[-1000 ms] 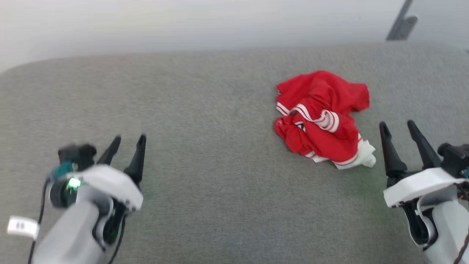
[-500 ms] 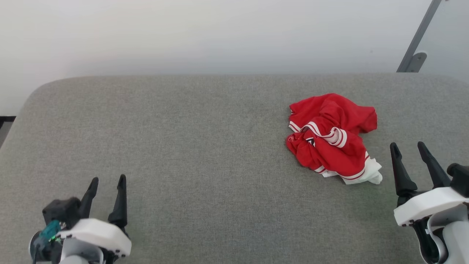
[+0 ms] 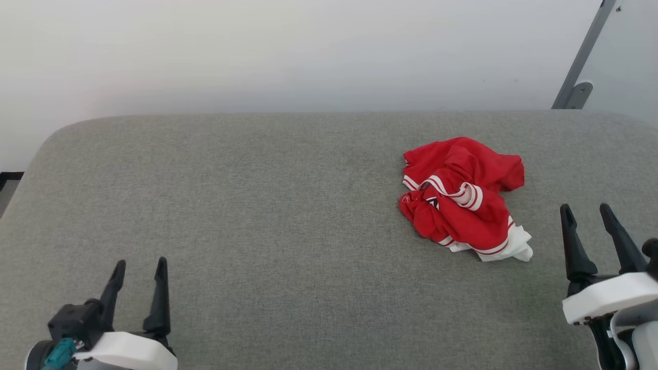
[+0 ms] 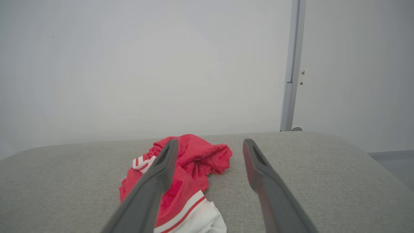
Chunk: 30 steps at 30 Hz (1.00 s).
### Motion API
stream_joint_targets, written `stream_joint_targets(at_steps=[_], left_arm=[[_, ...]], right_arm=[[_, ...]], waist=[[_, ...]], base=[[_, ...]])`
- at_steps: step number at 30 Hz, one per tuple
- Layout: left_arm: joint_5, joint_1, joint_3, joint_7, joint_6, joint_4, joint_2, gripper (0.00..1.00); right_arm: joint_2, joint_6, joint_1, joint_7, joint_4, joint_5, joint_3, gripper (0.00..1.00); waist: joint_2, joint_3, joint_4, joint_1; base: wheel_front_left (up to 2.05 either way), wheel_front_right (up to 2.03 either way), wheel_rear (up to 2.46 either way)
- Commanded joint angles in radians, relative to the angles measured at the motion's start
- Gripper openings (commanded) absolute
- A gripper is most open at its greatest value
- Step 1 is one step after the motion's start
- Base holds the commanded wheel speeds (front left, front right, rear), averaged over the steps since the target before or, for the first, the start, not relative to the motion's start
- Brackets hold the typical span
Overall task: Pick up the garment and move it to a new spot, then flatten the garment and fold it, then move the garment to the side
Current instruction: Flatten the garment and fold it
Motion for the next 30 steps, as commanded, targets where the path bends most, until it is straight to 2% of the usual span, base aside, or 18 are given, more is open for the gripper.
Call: stream_joint_targets(at_steps=[1,23,27,30], left_arm=[[0.008,0.008,0.008,-0.005,-0.007,-0.007,-0.002,1.00],[0.064,0.013,0.060,-0.005,-0.035,-0.005,-0.066,1.00],[0.073,-0.017,0.053,-0.005,-0.036,-0.006,-0.080,1.00],[0.082,-0.036,0.045,-0.005,-0.039,0.001,-0.090,1.00]], right_arm=[[0.004,0.000,0.008,-0.005,-0.009,-0.005,-0.003,1.00],[0.008,0.000,0.027,0.000,-0.007,-0.004,-0.006,1.00],[-0.028,0.000,-0.018,0.071,0.015,-0.023,0.014,1.00],[-0.069,0.000,-0.051,0.175,0.035,-0.018,0.043,1.00]], waist=[[-0.0001,-0.002,0.002,0.0000],[-0.0001,0.012,0.007,0.0000],[-0.0001,0.054,0.011,0.0000],[-0.0001,0.086,0.022,0.0000]], base=[[0.00,0.00,0.00],[0.00,0.00,0.00],[0.00,0.00,0.00],[0.00,0.00,0.00]])
